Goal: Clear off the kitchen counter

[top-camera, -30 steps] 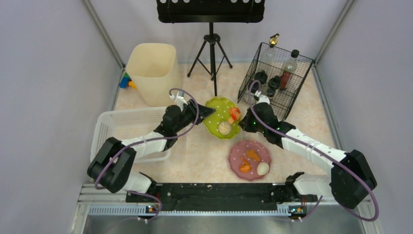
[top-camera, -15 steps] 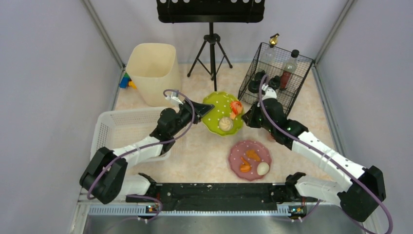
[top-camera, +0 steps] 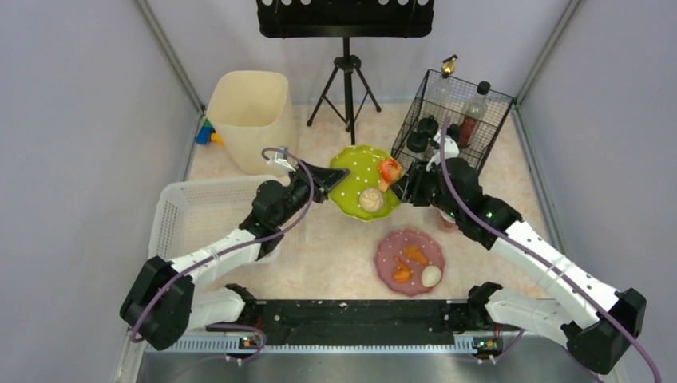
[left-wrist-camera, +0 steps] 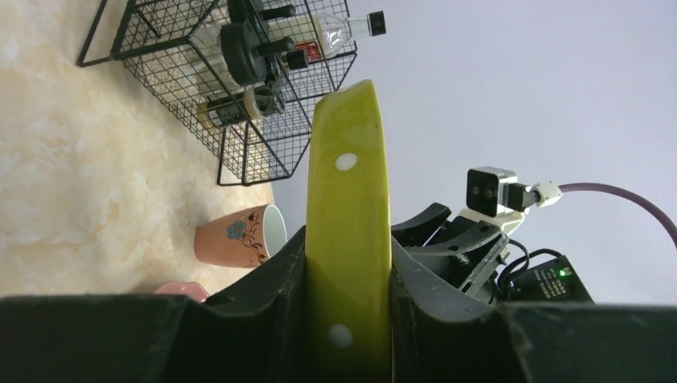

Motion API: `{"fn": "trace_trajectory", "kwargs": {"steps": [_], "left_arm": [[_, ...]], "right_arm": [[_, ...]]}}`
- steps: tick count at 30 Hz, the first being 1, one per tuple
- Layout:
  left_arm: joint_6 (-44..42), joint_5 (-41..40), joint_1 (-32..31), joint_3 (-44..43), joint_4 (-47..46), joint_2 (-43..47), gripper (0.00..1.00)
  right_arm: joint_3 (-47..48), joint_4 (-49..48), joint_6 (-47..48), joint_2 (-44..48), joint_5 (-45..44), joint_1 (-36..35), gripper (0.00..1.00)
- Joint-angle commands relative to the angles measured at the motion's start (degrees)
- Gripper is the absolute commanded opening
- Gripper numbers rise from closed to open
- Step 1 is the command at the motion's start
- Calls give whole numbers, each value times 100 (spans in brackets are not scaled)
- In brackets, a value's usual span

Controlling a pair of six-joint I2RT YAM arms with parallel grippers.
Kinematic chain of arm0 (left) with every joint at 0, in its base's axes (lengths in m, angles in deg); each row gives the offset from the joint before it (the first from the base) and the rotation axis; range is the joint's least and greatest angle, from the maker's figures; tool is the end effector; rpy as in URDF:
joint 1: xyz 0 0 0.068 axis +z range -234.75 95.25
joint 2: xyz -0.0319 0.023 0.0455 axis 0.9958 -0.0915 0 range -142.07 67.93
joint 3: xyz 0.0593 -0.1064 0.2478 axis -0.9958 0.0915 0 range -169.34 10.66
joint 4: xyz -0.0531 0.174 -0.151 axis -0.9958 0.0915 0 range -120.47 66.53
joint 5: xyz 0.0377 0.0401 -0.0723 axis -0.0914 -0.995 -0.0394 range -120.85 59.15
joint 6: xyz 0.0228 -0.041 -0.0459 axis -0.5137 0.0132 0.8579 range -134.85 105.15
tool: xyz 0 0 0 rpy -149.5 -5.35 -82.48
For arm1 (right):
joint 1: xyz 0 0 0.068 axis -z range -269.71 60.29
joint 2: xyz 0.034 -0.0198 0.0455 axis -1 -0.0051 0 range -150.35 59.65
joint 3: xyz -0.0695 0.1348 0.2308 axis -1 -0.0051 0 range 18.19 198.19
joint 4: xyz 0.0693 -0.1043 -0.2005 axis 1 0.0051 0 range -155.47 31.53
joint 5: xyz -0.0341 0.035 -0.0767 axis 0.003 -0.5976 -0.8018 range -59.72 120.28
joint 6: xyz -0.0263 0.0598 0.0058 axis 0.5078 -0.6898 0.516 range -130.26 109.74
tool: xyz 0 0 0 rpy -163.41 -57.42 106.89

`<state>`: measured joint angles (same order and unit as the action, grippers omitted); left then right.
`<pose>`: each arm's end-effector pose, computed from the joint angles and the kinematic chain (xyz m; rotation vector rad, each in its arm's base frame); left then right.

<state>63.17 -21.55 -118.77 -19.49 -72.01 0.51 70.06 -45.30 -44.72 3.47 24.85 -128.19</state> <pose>0.2040 -0.1477 0.2854 -0.5122 1.6759 -1.6391 0.1653 0.1251 0.3273 -0.0094 2.0700 0.7125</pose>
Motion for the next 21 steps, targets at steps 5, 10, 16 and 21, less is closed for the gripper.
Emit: {"fn": "trace_trajectory", "kwargs": {"steps": [5, 10, 16, 21], "left_arm": [[364, 158, -228, -96, -705, 235, 0], [435, -207, -230, 36, -758, 411, 0], [427, -413, -137, 40, -675, 669, 0], [440, -480, -2, -100, -407, 817, 0]], "right_arm": [[537, -590, -52, 278, 845, -310, 51], [561, -485, -22, 309, 809, -309, 54], [445, -271, 27, 690, 497, -309, 57], [204, -160, -3, 984, 278, -310, 59]]}}
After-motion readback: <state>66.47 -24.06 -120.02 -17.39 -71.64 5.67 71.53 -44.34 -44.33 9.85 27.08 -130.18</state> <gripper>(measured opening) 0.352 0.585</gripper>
